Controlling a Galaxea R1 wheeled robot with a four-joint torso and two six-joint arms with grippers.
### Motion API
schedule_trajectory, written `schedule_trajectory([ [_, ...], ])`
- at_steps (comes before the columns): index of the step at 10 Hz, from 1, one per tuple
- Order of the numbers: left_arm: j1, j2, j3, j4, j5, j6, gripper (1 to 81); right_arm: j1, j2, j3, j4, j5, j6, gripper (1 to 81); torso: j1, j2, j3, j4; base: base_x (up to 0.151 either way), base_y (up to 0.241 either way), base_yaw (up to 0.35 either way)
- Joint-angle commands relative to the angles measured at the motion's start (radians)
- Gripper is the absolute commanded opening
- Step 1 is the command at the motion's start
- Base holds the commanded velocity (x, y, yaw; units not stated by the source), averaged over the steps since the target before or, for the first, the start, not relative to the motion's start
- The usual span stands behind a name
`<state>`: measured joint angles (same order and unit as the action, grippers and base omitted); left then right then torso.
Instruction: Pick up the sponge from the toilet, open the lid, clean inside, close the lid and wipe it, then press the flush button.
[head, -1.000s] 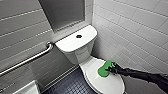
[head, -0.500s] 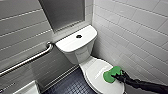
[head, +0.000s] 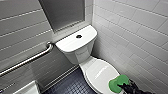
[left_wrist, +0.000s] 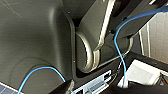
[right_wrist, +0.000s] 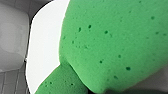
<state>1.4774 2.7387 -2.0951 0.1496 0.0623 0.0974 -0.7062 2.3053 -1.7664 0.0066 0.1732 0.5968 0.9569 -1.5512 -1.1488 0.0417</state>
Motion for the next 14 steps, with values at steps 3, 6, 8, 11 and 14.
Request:
schedule_trajectory([
  [3,0.033,-0.008,0.029,0.007,0.09,0.004,81.1,-0.18,-0.145,0.093,-0.008,0.012,-0.003,1.0,0.0,0.0,0.0,0.0,0.0,0.0,0.0],
  [6,0.031,-0.003,0.03,0.007,0.086,0.005,81.1,-0.361,-0.163,0.121,-0.01,0.061,-0.006,1.0,0.0,-0.001,0.0,0.0,0.0,0.0,0.0],
  [8,0.03,0.0,0.03,0.008,0.085,0.007,81.1,-0.462,-0.171,0.154,-0.022,0.101,-0.011,1.0,0.0,-0.001,0.0,0.0,0.0,0.0,0.0],
  [11,0.031,0.004,0.033,0.008,0.08,0.007,81.1,-0.537,-0.237,0.311,-0.099,0.101,-0.018,1.0,0.0,-0.002,0.0,0.0,0.0,0.0,0.0],
  [14,0.027,0.013,0.033,0.008,0.079,0.022,81.1,-0.455,-0.395,0.536,-0.111,0.094,-0.071,1.0,0.0,-0.002,0.001,0.0,0.0,0.0,0.0],
])
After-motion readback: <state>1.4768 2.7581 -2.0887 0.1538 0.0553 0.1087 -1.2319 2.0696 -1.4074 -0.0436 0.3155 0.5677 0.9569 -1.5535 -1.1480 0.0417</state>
